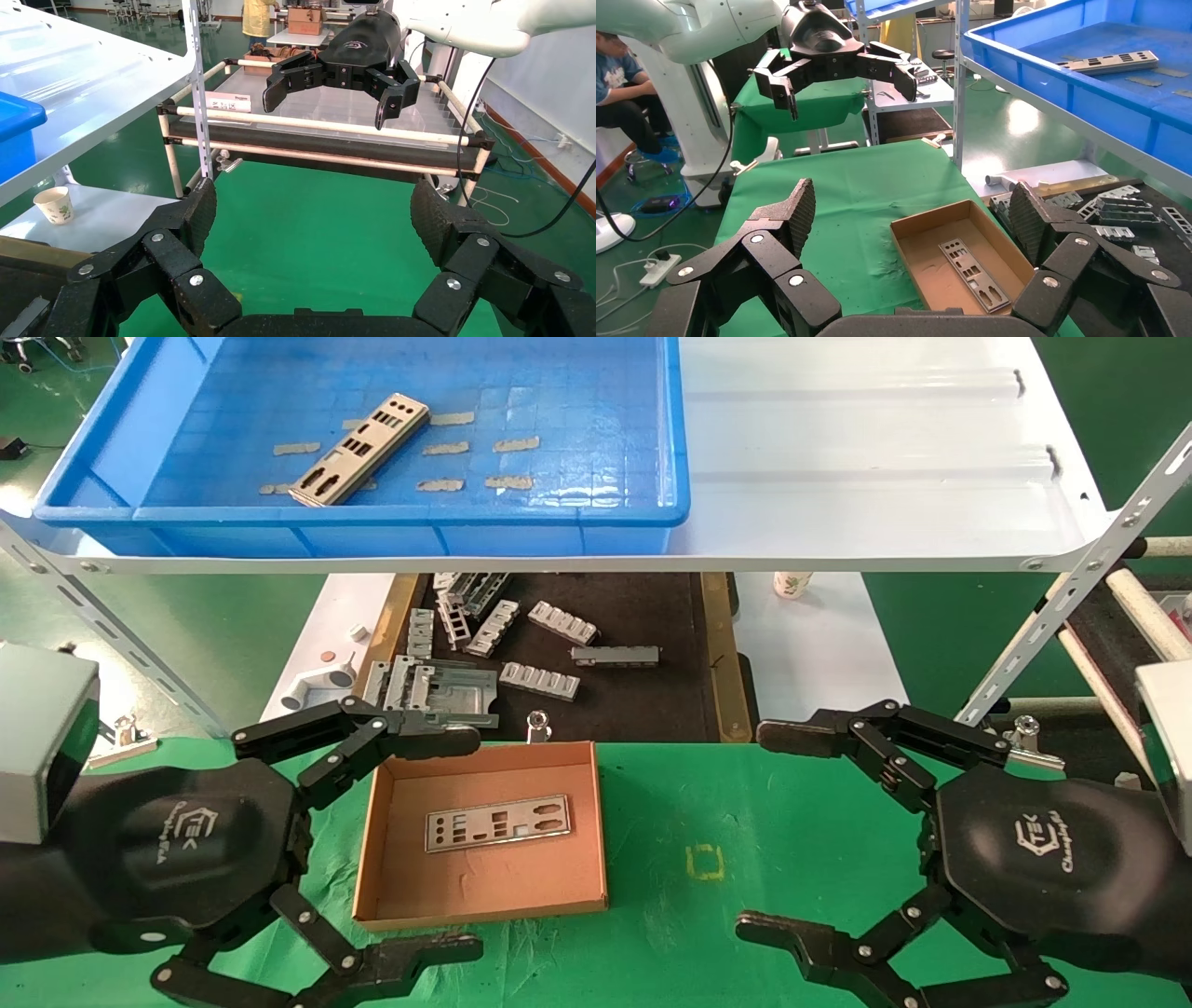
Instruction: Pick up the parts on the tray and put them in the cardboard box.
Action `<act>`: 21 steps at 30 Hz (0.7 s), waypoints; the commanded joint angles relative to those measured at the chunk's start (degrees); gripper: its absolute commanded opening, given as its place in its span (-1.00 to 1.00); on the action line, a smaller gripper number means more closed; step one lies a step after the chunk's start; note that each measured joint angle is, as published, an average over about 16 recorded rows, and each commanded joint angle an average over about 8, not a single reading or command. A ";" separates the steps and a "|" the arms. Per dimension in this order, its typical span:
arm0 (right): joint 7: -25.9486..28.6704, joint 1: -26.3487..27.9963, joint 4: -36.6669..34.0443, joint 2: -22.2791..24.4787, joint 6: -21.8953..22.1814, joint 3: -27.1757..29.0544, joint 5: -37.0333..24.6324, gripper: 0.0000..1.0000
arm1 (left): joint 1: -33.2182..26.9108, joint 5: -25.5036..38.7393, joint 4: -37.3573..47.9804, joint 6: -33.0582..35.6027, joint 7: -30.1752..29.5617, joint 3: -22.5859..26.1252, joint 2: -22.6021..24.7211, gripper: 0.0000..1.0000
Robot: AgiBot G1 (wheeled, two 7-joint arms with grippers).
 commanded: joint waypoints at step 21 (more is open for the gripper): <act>0.00 0.00 0.00 0.00 0.00 0.00 0.00 1.00 | 0.00 0.00 0.00 0.00 0.00 0.00 0.00 1.00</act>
